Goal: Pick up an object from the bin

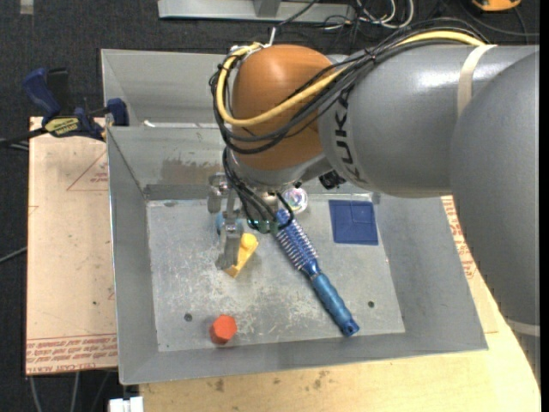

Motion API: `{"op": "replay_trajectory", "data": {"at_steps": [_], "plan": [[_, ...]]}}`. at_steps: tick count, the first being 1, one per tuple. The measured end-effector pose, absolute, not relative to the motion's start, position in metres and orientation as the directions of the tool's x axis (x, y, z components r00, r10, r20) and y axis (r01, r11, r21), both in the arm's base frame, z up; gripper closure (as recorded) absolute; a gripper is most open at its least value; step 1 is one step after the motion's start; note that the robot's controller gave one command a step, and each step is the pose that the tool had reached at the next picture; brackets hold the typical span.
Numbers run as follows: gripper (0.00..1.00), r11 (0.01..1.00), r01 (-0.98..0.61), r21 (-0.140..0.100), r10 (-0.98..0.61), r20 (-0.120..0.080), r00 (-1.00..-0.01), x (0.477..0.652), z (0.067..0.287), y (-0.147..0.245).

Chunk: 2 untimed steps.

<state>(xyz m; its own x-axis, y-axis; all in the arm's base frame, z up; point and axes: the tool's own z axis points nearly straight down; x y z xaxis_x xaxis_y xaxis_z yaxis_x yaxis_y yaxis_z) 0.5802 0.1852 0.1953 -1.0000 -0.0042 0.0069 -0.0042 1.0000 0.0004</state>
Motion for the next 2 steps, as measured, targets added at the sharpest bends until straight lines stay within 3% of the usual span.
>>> {"op": "replay_trajectory", "data": {"at_steps": [1, 2], "plan": [[0.0, 0.866, -0.501, 0.001, -0.501, -0.001, -0.866, 0.603, 0.069, 0.125], [0.0, 0.859, -0.512, 0.0, -0.512, -0.005, -0.859, 0.6, 0.102, 0.125]]}}
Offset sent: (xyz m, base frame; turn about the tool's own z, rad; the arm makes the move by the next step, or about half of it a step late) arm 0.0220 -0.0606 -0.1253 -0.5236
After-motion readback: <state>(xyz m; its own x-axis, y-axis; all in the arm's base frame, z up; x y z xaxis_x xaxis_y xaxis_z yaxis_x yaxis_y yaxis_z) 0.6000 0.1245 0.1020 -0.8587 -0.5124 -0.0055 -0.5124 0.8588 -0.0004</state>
